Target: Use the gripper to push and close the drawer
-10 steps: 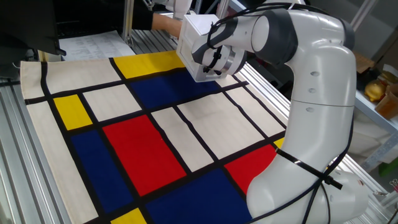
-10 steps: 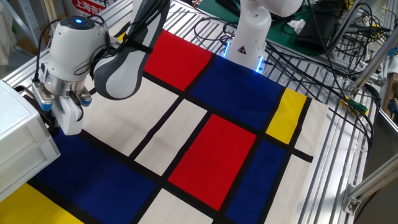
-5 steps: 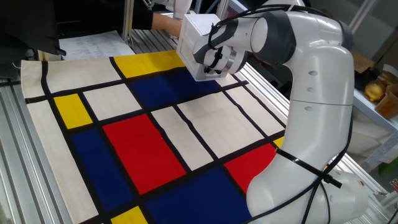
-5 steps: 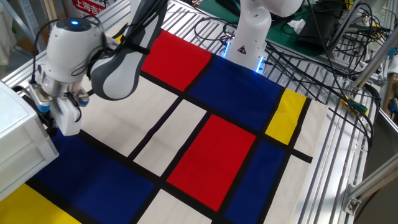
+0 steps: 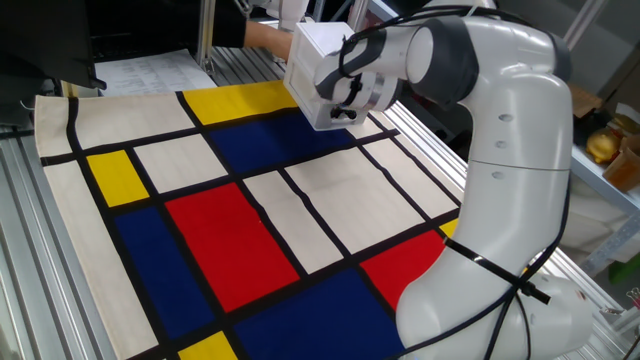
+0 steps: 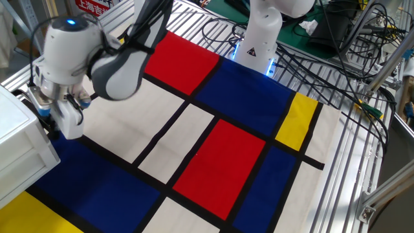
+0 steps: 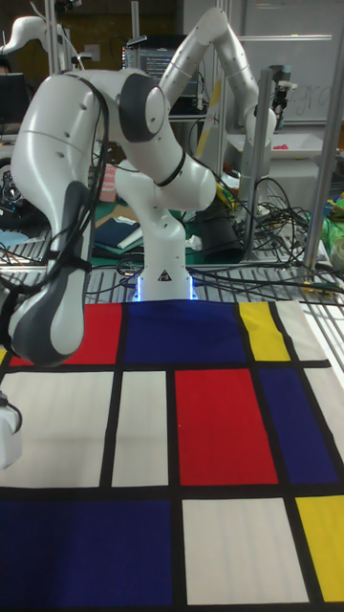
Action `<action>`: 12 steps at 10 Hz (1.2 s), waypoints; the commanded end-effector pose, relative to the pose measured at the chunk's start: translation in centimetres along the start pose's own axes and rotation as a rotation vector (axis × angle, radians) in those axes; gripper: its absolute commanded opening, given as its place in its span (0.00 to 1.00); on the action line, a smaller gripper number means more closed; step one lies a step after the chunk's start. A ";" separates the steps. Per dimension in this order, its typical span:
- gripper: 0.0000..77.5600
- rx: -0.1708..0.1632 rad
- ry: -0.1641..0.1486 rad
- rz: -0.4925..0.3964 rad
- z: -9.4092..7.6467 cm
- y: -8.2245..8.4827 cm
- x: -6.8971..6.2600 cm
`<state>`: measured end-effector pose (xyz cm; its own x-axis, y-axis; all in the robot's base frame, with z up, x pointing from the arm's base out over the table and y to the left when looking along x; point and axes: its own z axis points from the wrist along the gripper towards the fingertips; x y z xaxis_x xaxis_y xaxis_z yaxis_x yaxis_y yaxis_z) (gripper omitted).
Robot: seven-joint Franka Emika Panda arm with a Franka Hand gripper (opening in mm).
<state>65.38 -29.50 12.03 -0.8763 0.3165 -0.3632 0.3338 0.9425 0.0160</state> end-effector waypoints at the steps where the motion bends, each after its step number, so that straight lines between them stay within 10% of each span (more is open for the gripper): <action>1: 0.00 0.026 0.137 -0.070 -3.5 -1.7 1.7; 9: 0.00 0.028 0.177 -0.077 -7.4 0.0 3.5; 12: 0.00 -0.052 0.265 -0.096 -7.5 0.0 3.4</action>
<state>59.73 -27.55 17.49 -0.9591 0.2405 -0.1493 0.2441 0.9697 -0.0061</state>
